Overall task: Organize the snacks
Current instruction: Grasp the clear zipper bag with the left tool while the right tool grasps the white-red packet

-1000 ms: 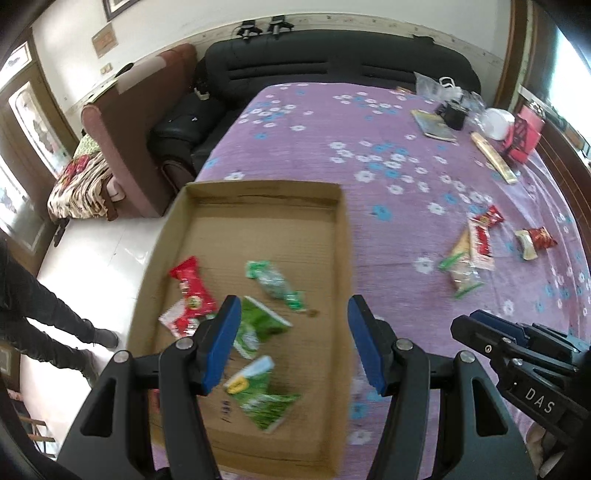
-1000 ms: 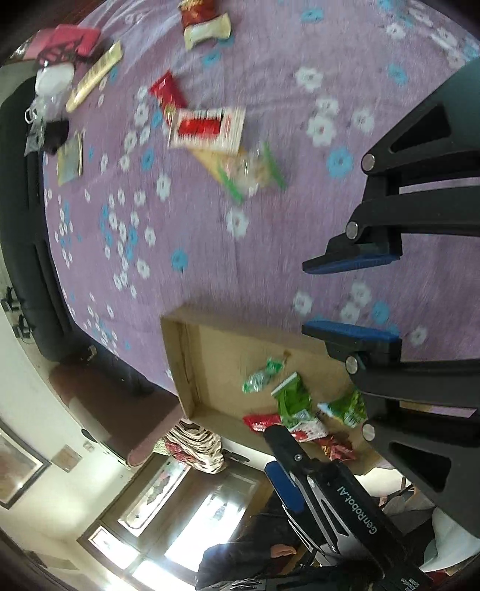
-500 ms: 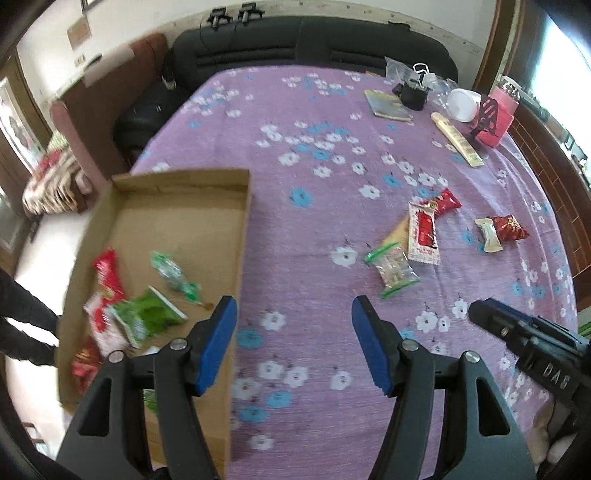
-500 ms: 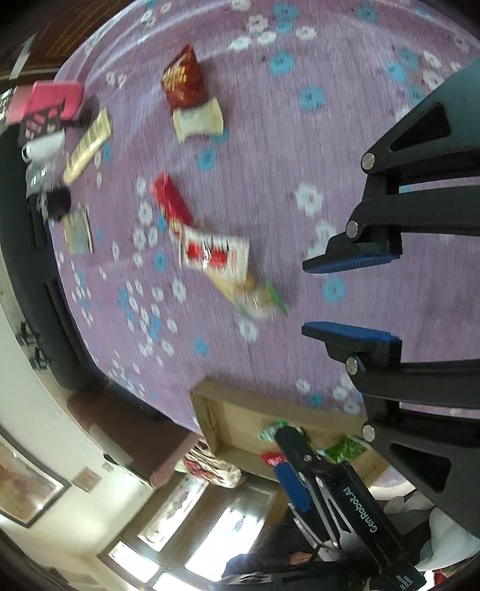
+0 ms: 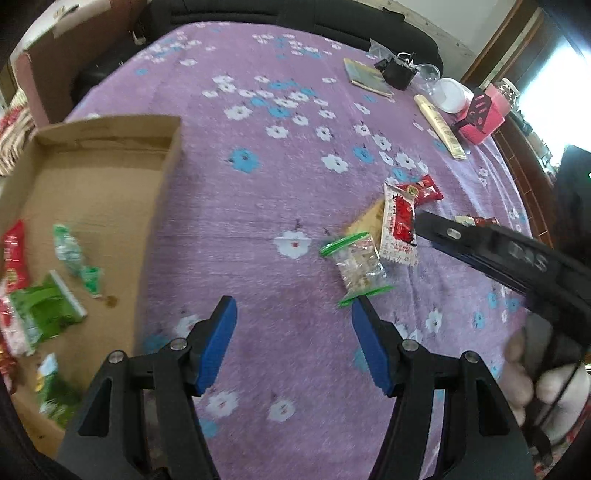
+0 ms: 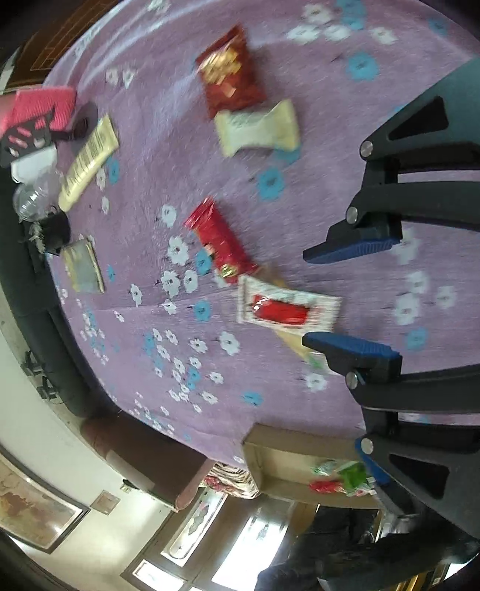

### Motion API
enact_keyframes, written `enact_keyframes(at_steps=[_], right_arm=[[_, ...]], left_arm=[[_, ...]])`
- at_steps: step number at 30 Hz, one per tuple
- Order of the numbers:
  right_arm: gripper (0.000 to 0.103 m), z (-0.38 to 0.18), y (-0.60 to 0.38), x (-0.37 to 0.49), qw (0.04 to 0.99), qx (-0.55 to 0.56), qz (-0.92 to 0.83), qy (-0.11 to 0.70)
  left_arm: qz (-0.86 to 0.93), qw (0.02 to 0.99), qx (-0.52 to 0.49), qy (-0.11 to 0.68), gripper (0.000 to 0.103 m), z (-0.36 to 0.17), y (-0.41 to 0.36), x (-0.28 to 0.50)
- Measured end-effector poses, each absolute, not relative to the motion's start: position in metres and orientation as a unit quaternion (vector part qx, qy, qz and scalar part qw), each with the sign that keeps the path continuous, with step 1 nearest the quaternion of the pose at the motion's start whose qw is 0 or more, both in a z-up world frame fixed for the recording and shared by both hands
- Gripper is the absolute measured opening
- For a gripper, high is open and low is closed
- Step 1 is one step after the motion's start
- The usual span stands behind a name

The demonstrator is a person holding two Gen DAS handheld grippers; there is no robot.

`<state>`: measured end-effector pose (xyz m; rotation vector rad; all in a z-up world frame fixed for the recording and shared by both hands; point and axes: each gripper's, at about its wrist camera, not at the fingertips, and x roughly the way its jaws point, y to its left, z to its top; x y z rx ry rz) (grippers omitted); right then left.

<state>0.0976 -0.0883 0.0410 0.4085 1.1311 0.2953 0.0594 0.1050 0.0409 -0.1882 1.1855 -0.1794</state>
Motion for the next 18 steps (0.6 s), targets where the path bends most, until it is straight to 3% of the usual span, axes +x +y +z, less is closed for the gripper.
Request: enact_keyframes(at_steps=[7, 10, 18], right_arm=[[0.035, 0.026, -0.068, 0.120, 0.806, 0.163, 0.133, 0.553], [0.009, 0.027, -0.069, 0.118, 0.802, 0.163, 0.142, 0.557], [0.009, 0.035, -0.095, 0.094, 0.805, 0.169, 0.143, 0.550]], left_arm=[[-0.102, 0.820, -0.088, 0.556, 0.066, 0.028, 0.091, 0.081], [-0.109, 0.823, -0.073, 0.553, 0.066, 0.025, 0.080, 0.088], [-0.118, 0.835, -0.007, 0.537, 0.064, 0.018, 0.050, 0.093]])
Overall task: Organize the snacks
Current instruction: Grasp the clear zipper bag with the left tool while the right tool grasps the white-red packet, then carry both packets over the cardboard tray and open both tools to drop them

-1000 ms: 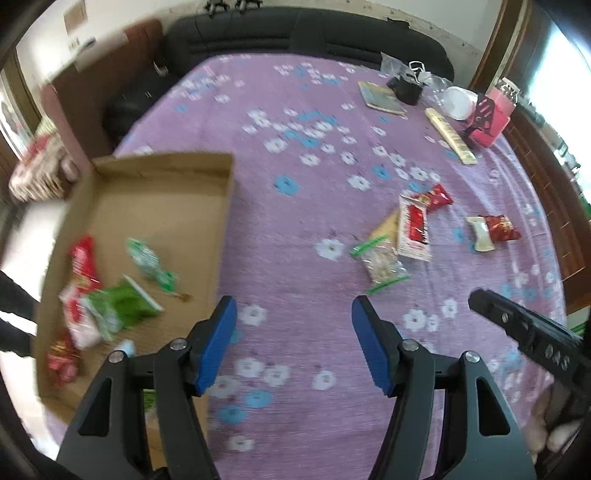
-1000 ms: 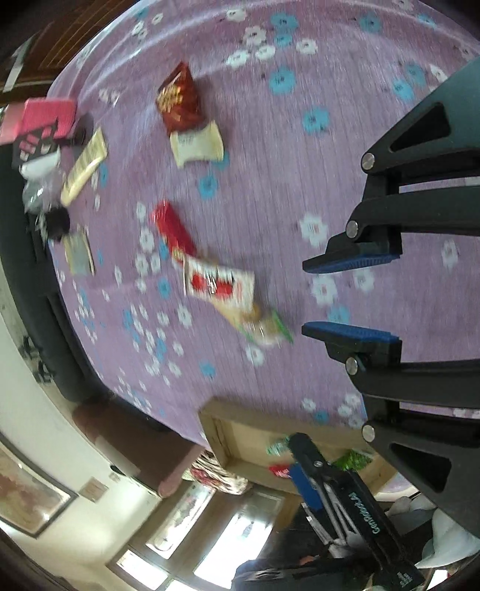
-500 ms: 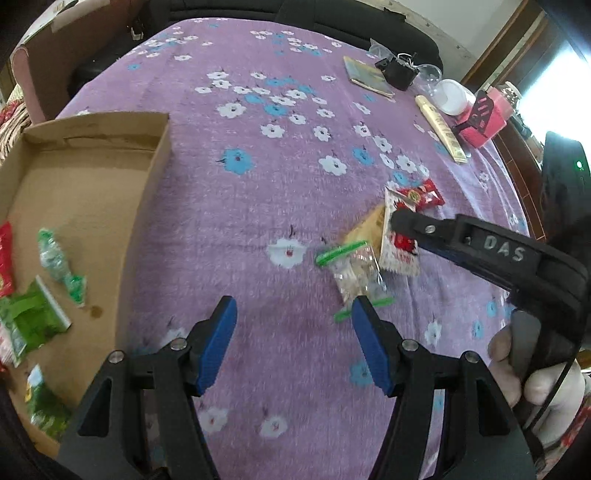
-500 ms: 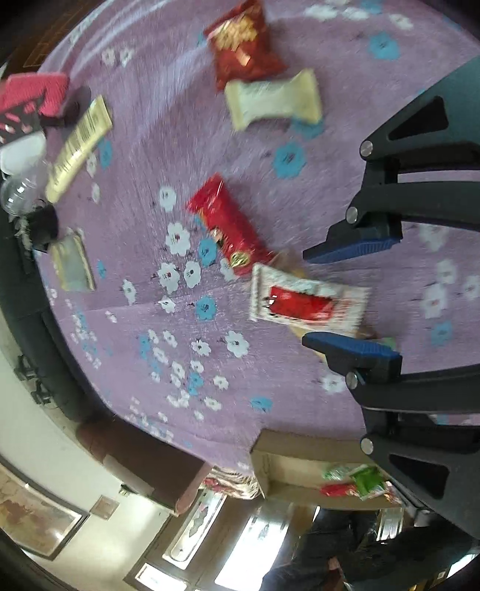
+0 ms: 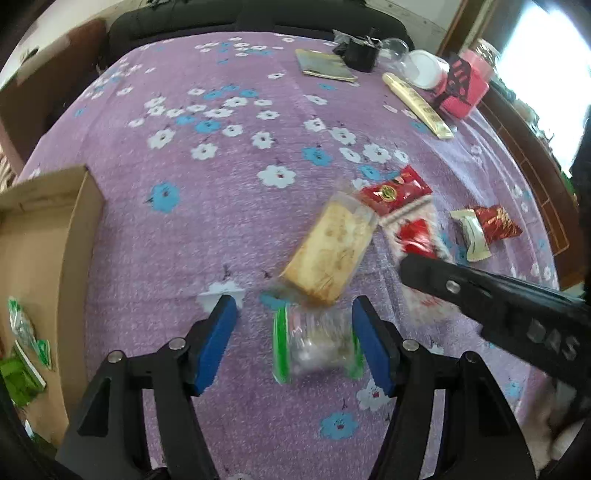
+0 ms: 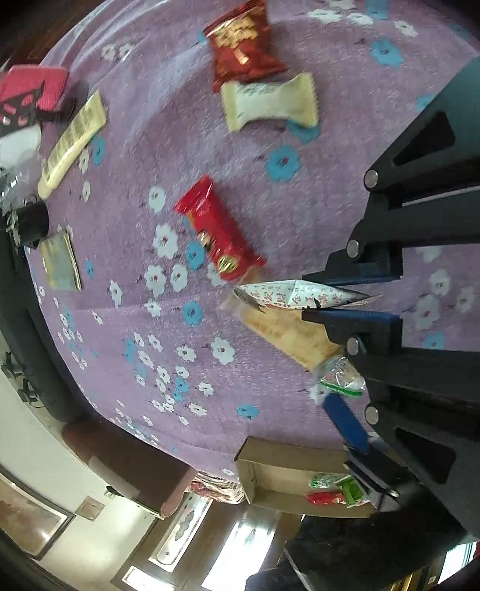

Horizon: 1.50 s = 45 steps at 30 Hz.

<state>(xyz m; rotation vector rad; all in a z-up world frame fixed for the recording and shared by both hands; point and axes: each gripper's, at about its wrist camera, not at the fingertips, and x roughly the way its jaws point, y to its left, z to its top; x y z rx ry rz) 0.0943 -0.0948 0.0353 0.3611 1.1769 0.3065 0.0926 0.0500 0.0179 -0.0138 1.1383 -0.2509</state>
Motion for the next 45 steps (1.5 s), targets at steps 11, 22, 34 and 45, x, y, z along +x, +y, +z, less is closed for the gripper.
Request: enact_keyframes(at_steps=[11, 22, 34, 45], right_arm=[[0.009, 0.045, -0.119, 0.057, 0.807, 0.183, 0.139, 0.544], [0.009, 0.057, -0.077, 0.027, 0.793, 0.185, 0.192, 0.548], [0.009, 0.080, 0.080, 0.006, 0.766, 0.126, 0.312, 0.548], [0.009, 0.058, 0.166, 0.000, 0.757, 0.081, 0.312, 0.568]], left_arm=[[-0.156, 0.826, -0.033, 0.540, 0.031, 0.026, 0.069, 0.055], [-0.105, 0.846, -0.082, 0.516, 0.031, 0.070, 0.151, -0.009], [0.008, 0.852, -0.108, 0.513, 0.031, 0.068, 0.288, -0.043], [0.002, 0.845, -0.076, 0.530, 0.034, 0.047, 0.316, -0.034]])
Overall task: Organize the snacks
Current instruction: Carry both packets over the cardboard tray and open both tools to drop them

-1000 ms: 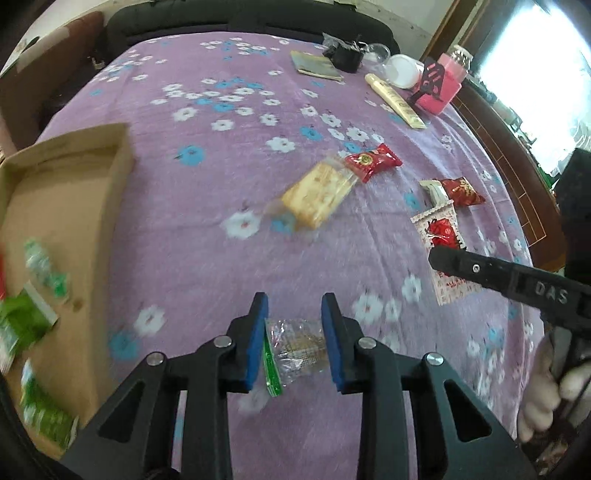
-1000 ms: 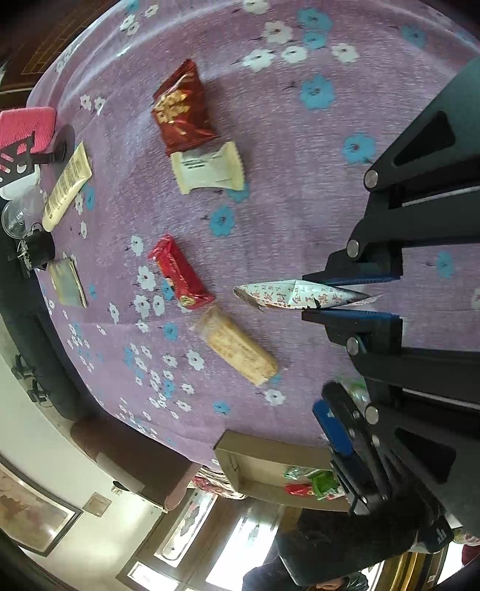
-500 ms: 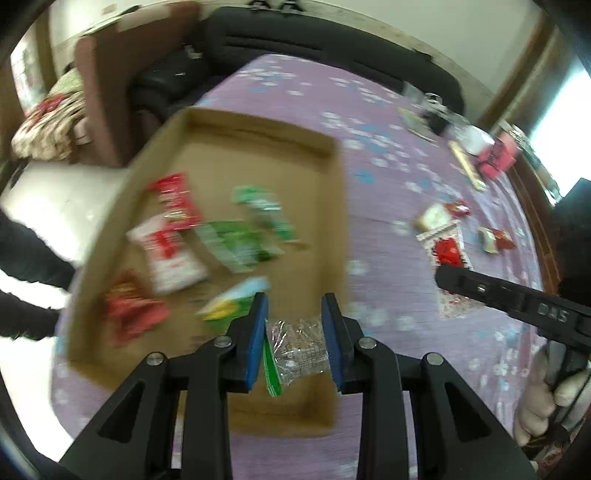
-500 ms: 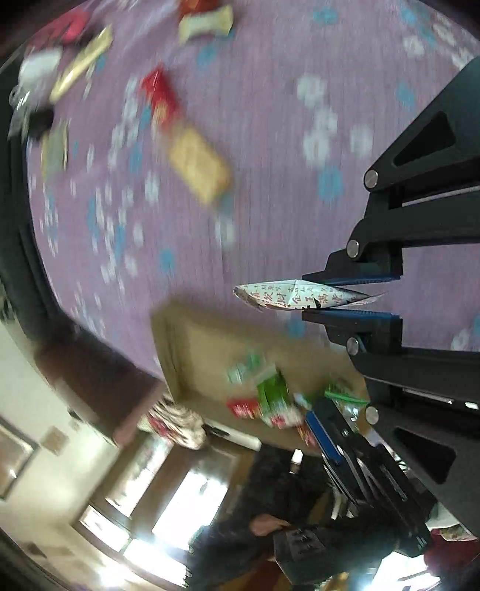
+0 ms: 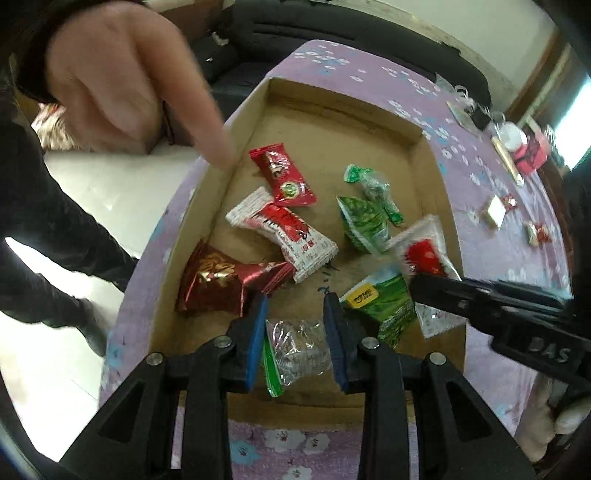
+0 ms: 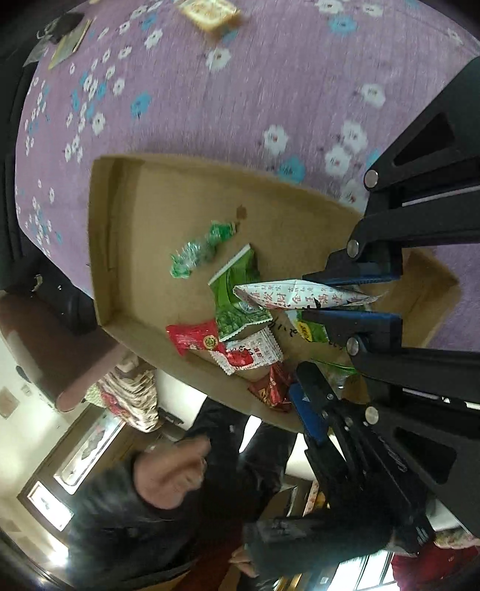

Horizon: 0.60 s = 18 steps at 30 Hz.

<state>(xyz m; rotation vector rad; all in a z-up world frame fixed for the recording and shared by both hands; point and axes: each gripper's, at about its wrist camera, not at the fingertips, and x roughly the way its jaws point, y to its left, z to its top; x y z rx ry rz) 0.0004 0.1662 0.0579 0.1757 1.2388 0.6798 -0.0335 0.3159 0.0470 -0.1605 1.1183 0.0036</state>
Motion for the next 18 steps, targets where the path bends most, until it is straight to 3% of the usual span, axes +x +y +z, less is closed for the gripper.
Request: enact_keyframes(at_steps=[6, 10, 13, 15, 18], right_arm=[[0.010, 0.043, 0.180, 0.009, 0.761, 0.070, 0.288, 0.577], [0.012, 0.040, 0.189, 0.013, 0.767, 0.061, 0.280, 0.574], [0.013, 0.042, 0.199, 0.014, 0.772, 0.057, 0.279, 0.569], [0.017, 0.046, 0.199, 0.015, 0.778, 0.053, 0.275, 0.562], [0.018, 0.054, 0.199, 0.017, 0.784, 0.060, 0.270, 0.556]], left_arm=[[-0.029, 0.842, -0.076, 0.533, 0.035, 0.049, 0.315, -0.028], [-0.043, 0.845, -0.095, 0.525, 0.040, 0.058, 0.323, -0.028], [-0.051, 0.849, -0.113, 0.513, 0.052, 0.069, 0.331, -0.031], [-0.055, 0.853, -0.118, 0.506, 0.066, 0.077, 0.334, -0.033], [-0.055, 0.860, -0.114, 0.494, 0.068, 0.086, 0.335, -0.033]])
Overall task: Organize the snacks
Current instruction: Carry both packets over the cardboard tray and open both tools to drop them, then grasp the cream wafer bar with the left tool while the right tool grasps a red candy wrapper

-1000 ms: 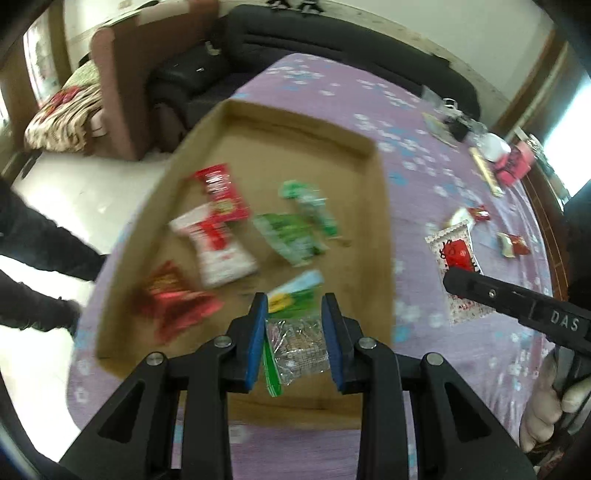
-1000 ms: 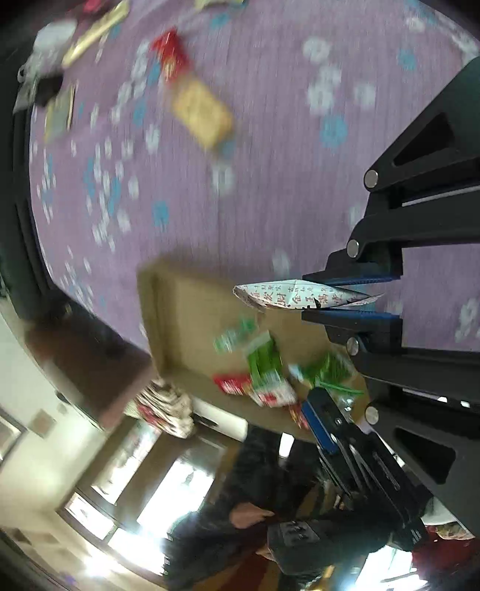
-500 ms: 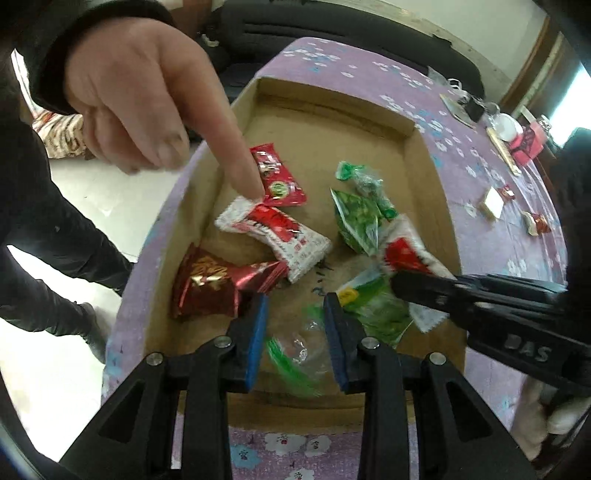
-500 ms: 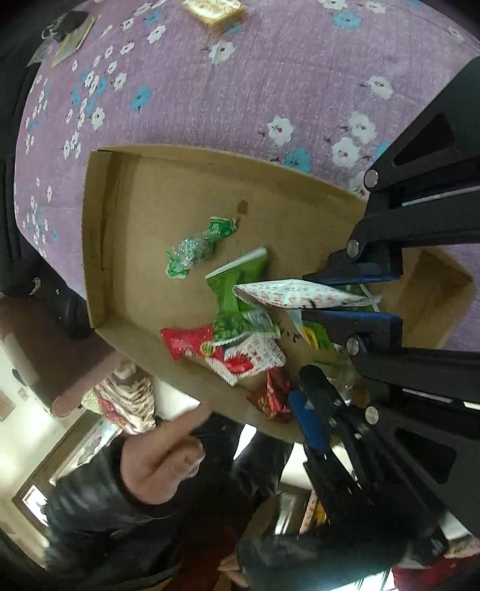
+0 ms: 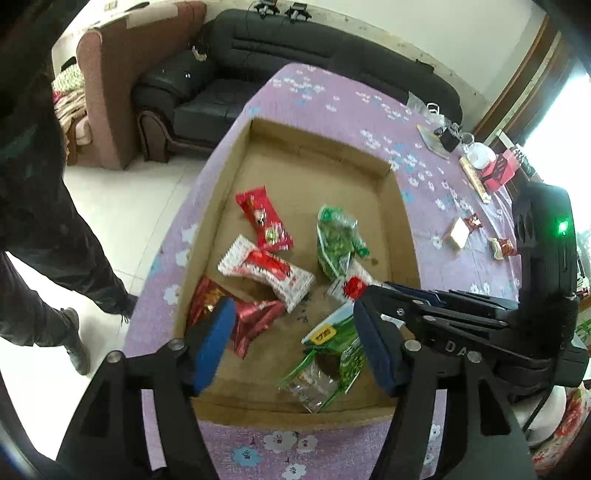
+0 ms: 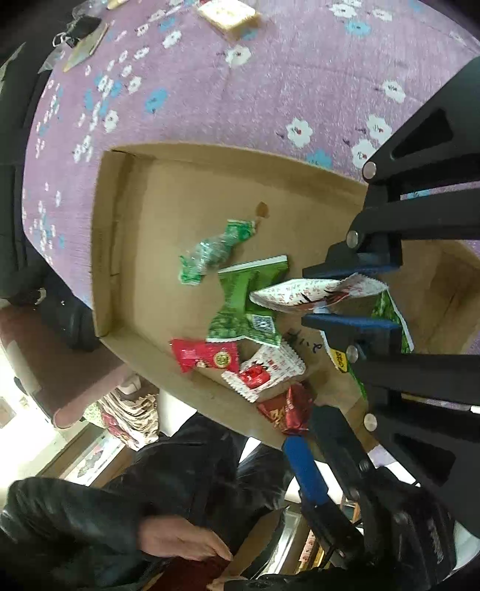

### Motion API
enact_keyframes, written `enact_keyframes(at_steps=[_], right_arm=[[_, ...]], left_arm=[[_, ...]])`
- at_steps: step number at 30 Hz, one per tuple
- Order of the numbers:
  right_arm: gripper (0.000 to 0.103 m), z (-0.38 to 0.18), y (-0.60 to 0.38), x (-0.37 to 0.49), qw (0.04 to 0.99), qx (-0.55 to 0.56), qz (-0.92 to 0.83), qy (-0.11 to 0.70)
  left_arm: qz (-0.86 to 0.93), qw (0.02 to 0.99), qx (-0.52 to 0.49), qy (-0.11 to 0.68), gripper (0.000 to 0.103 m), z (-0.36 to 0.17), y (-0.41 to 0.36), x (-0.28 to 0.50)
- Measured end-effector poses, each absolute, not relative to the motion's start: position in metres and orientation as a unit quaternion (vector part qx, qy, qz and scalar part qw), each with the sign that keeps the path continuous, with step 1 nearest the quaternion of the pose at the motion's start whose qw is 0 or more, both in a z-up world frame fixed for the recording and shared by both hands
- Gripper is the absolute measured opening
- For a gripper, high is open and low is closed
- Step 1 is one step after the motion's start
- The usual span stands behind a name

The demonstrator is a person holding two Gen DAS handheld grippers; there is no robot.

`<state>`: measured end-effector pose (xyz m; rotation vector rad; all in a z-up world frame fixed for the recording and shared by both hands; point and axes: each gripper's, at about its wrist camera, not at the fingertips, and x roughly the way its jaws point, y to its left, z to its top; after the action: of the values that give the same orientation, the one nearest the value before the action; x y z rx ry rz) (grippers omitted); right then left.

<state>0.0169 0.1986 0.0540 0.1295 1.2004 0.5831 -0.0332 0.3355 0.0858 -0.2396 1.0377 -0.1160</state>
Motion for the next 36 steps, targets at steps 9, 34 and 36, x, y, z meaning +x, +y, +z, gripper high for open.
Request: enact_keyframes(at_steps=[9, 34, 36], right_arm=[[0.018, 0.101, 0.176, -0.008, 0.821, 0.055, 0.261, 0.505], [0.056, 0.092, 0.028, -0.027, 0.847, 0.105, 0.092, 0.513], [0.056, 0.088, 0.004, -0.025, 0.843, 0.124, 0.081, 0.517]], left_arm=[[-0.058, 0.890, -0.079, 0.445, 0.068, 0.132, 0.322, -0.046], [-0.045, 0.885, 0.027, 0.463, 0.087, 0.130, 0.243, -0.013], [-0.052, 0.882, 0.033, 0.468, 0.087, 0.124, 0.227, -0.006]])
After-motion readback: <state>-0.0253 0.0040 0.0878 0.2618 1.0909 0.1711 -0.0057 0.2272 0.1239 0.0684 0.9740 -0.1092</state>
